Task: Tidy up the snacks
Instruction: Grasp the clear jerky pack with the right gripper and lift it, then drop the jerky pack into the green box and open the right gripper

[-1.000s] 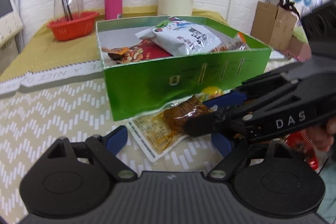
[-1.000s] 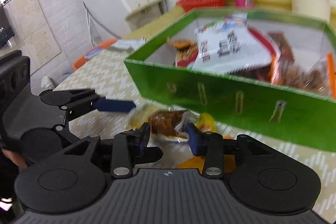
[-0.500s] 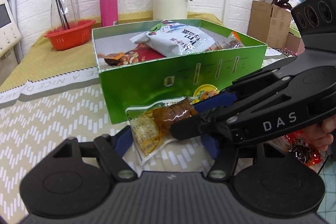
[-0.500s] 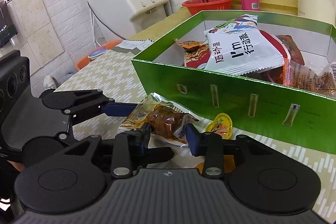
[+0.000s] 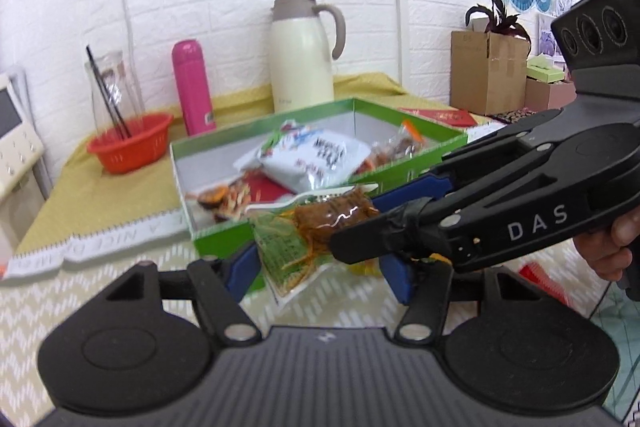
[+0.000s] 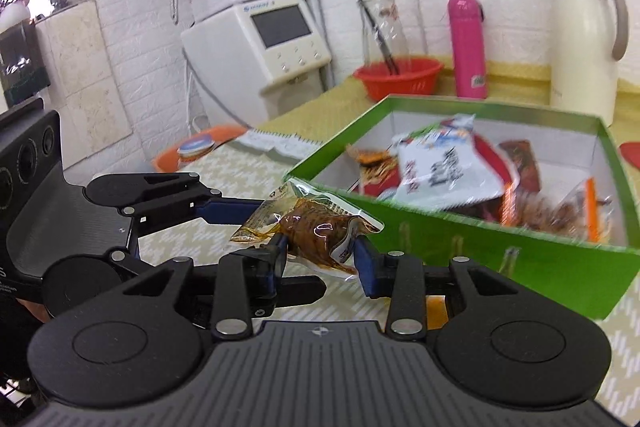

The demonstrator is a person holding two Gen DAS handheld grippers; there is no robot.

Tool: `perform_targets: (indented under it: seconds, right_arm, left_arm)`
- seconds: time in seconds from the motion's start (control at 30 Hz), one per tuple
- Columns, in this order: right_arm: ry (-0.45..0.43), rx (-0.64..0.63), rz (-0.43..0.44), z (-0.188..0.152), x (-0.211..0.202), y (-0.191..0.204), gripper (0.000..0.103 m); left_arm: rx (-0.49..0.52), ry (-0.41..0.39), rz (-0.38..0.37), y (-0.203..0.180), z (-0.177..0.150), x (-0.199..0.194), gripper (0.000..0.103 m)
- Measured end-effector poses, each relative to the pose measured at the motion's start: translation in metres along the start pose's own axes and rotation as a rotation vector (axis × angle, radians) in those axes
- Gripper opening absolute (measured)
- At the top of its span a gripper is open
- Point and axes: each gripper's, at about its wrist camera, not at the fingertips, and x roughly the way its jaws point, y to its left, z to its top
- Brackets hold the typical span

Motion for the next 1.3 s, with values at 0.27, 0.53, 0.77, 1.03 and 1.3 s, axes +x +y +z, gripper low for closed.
perform_targets:
  seconds: [0.27, 0.53, 0.77, 1.03, 1.3]
  right_arm:
    - [-0.071, 0.050, -0.103, 0.017, 0.000, -0.036, 0.066]
    - [-0.089, 0.110, -0.161, 0.025, -0.004, -0.076, 0.066]
    - [-0.110, 0.260, -0.174, 0.026, 0.002, -0.110, 0.101]
    - [-0.228, 0.261, -0.202, 0.022, -0.032, -0.102, 0.103]
    - [-0.237, 0.135, -0.221, -0.010, -0.089, -0.066, 0.103]
  left_arm:
    - [0.006, -0.037, -0.030, 0.001, 0.034, 0.046, 0.062]
    - [-0.017, -0.042, -0.072, -0.003, 0.057, 0.089, 0.065]
    - [-0.038, -0.052, -0.059, 0.002, 0.067, 0.109, 0.073]
    - [-0.058, -0.109, 0.002, 0.022, 0.059, 0.060, 0.082]
    - [0.040, -0.099, -0.080, -0.002, 0.020, -0.003, 0.102]
